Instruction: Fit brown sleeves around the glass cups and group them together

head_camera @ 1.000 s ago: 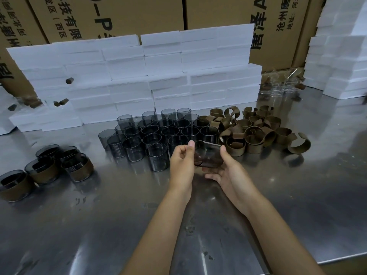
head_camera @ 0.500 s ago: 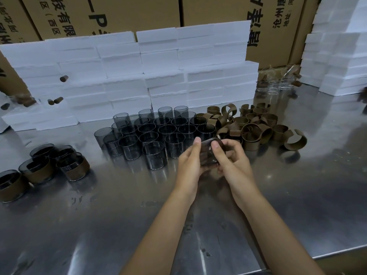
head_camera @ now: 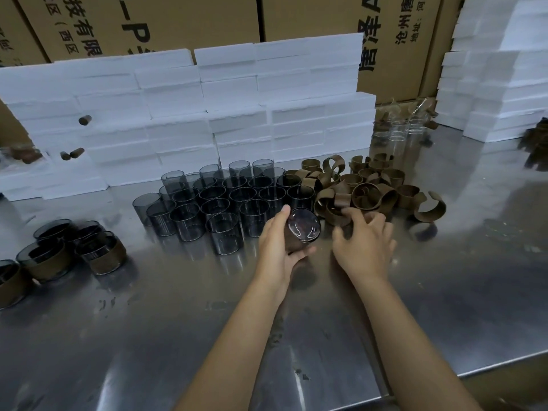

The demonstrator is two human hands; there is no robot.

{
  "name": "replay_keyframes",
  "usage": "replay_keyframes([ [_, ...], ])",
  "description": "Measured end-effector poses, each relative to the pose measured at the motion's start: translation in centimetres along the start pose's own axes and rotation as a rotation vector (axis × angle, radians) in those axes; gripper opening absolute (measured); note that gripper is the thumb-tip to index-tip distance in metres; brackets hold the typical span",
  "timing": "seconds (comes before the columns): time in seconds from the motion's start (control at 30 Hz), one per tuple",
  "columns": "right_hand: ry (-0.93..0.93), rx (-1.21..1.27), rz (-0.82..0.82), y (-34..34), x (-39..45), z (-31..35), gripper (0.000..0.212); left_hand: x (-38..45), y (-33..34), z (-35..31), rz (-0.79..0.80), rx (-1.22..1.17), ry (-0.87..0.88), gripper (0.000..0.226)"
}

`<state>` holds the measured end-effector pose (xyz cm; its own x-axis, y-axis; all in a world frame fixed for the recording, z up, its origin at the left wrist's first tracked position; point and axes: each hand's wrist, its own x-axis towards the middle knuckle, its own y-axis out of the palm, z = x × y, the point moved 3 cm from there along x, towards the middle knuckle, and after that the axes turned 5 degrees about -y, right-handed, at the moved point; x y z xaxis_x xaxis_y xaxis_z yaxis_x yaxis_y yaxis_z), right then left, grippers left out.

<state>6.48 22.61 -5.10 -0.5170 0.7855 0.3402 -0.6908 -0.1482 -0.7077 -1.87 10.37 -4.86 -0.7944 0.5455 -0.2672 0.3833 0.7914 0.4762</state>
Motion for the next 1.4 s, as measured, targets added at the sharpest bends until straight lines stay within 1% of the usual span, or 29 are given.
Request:
replay_keyframes([
  [0.13,0.004,0.031,0.009,0.2,-0.2,-0.2,0.017,-0.1,-0.1,-0.3,-0.012,-0.074,-0.048,0.045],
  [0.2,0.008,0.040,0.025,0.2,-0.2,-0.3,0.013,0.0,-0.1,-0.3,0.001,-0.078,-0.051,0.044],
  [0.27,-0.017,0.083,0.028,0.1,-0.4,-0.1,0.014,0.1,-0.2,-0.3,0.012,-0.078,-0.053,0.043],
  [0.47,-0.104,0.265,-0.050,-0.4,-0.9,0.4,0.024,0.3,-0.2,-0.3,0.048,-0.071,-0.059,0.037],
  [0.67,-0.142,0.517,-0.158,-0.6,-1.1,0.6,0.026,0.2,-0.2,-0.3,0.053,-0.089,-0.068,0.029],
  [0.73,-0.099,0.666,-0.168,-0.8,-1.2,0.8,0.023,0.1,-0.1,-0.3,0.054,-0.092,-0.072,0.024],
  [0.8,0.030,0.863,-0.160,-0.9,-1.0,0.8,0.021,0.0,-0.2,-0.3,0.056,-0.092,-0.079,0.023],
  [0.9,0.276,1.094,-0.107,-0.9,-0.7,0.5,0.030,-0.2,-0.2,-0.5,0.077,-0.084,-0.086,0.027],
  [0.97,0.348,1.159,-0.073,-0.9,-0.6,0.3,0.034,-0.3,-0.2,-0.6,0.090,-0.079,-0.087,0.029],
  [1.1,0.350,1.213,-0.011,-0.9,-0.8,0.4,0.032,-0.7,0.0,-0.7,0.102,0.026,-0.020,0.031],
  [1.2,0.318,1.207,0.028,-0.9,-0.8,0.7,0.035,-1.0,0.3,-0.8,0.117,0.283,0.107,0.048],
  [1.27,0.293,1.209,0.035,-0.9,-0.8,0.7,0.037,-1.3,0.6,-0.9,0.174,0.433,0.172,0.053],
  [1.33,0.272,1.225,0.038,-0.9,-0.8,0.7,0.038,-1.6,0.8,-1.0,0.221,0.484,0.175,0.053],
  [1.4,0.286,1.239,0.049,-0.9,-0.7,0.6,0.039,-1.8,0.8,-1.0,0.229,0.509,0.142,0.054],
])
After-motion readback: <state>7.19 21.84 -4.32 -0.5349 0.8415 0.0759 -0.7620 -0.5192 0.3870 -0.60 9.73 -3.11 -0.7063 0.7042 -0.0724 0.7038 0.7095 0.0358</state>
